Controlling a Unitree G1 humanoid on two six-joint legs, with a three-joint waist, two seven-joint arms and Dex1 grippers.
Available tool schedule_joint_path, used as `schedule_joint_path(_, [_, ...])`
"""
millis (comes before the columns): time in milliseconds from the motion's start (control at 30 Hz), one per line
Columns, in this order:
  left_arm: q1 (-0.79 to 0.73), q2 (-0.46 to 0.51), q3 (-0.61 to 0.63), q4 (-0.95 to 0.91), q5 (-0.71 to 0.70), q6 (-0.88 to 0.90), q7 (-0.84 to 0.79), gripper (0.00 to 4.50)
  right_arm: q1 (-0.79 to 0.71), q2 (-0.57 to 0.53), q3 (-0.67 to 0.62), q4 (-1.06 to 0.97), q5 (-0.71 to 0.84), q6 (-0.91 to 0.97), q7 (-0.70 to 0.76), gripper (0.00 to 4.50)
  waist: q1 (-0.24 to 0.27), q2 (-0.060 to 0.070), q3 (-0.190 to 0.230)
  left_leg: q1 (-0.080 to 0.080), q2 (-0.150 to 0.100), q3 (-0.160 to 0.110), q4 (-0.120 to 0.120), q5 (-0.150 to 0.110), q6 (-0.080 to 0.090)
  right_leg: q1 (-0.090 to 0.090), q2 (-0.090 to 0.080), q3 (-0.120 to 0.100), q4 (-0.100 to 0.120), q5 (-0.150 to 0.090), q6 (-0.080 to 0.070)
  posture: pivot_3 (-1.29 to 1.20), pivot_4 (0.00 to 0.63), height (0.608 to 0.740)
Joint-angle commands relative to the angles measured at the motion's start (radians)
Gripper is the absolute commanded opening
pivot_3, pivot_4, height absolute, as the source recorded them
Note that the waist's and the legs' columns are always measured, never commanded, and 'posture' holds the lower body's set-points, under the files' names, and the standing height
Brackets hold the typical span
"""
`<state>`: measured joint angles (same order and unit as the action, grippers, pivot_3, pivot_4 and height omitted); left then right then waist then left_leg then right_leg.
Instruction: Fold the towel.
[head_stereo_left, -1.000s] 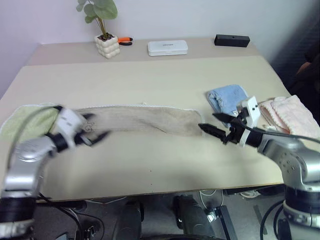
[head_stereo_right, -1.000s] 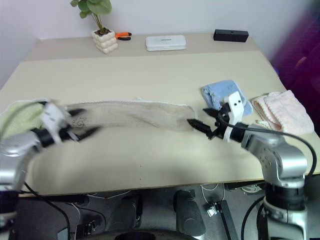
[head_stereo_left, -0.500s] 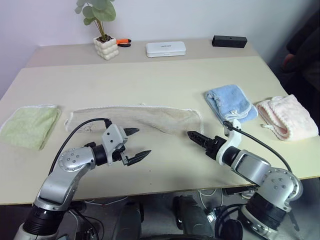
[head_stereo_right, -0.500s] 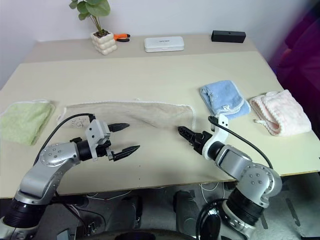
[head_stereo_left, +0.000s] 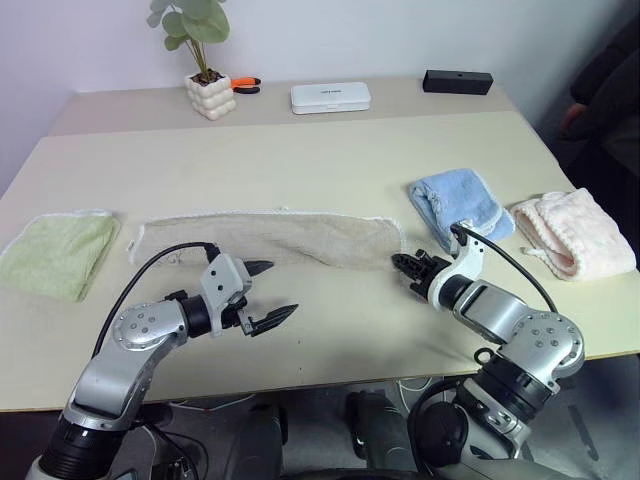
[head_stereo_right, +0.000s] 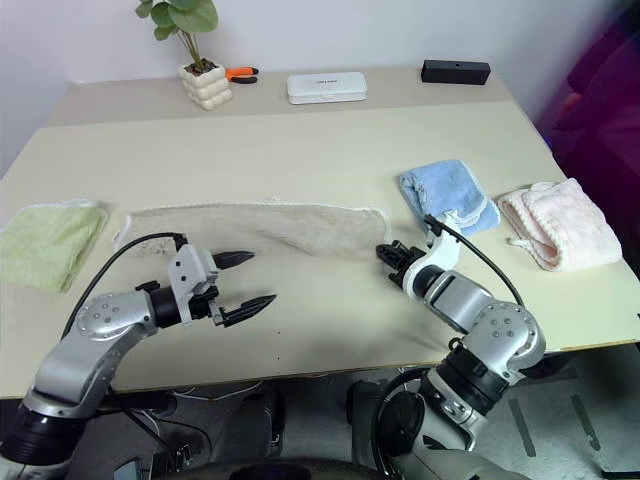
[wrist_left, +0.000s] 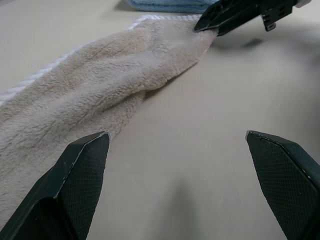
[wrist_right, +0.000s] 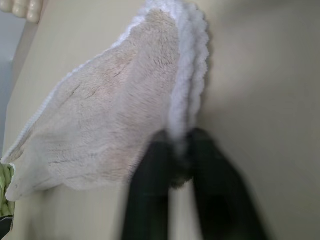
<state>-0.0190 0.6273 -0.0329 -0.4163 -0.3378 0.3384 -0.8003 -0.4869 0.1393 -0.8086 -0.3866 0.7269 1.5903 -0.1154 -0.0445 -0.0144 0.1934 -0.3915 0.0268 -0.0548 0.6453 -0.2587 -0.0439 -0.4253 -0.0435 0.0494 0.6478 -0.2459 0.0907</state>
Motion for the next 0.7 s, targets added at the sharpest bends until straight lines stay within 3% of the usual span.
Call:
schedule_joint_path(33, [-0.001, -0.001, 0.014, -0.026, -0.004, -0.01, 0.007, 4.5, -0.033, -0.019, -0.037, -0.05, 0.02, 0.02, 0.013, 0.08, 0.0, 0.0, 0.0, 0.0, 0.0, 0.0, 0.0, 0.0, 0.0, 0.0, 0.0, 0.0, 0.0, 0.0, 0.0, 0.0, 0.15, 0.737])
schedule_joint_path(100, [-0.004, -0.005, 0.01, -0.017, -0.001, -0.013, 0.008, 4.5, -0.013, -0.074, -0.03, -0.067, 0.038, 0.024, 0.037, 0.08, 0.002, 0.0, 0.0, 0.0, 0.0, 0.0, 0.0, 0.0, 0.0, 0.0, 0.0, 0.0, 0.0, 0.0, 0.0, 0.0, 0.15, 0.737])
schedule_joint_path(333, [-0.012, -0.028, -0.021, 0.021, 0.009, -0.027, -0.003, 4.5, 0.036, -0.452, 0.04, -0.095, 0.12, 0.021, 0.223, 0.08, -0.001, 0.002, 0.001, -0.002, -0.001, 0.0, 0.0, 0.0, 0.001, 0.0, -0.002, 0.0, -0.003, -0.001, 0.001, 0.0, 0.15, 0.737])
schedule_joint_path(500, [-0.028, -0.044, -0.034, 0.031, 0.016, -0.025, -0.002, 4.5, 0.04, -0.62, 0.251, -0.152, 0.129, -0.057, 0.345, 0.08, -0.006, 0.002, 0.001, 0.0, 0.001, 0.001, 0.0, -0.001, 0.002, 0.0, 0.002, 0.001, -0.002, -0.002, 0.0, 0.0, 0.15, 0.737])
schedule_joint_path(700, [-0.002, -0.027, -0.018, -0.009, 0.002, 0.0, -0.005, 4.5, -0.068, -0.657, 0.594, -0.212, 0.125, -0.178, 0.467, 0.08, -0.002, 0.003, 0.001, 0.0, 0.001, 0.001, 0.0, -0.002, 0.003, 0.0, 0.002, 0.001, -0.002, -0.002, 0.0, 0.0, 0.15, 0.737])
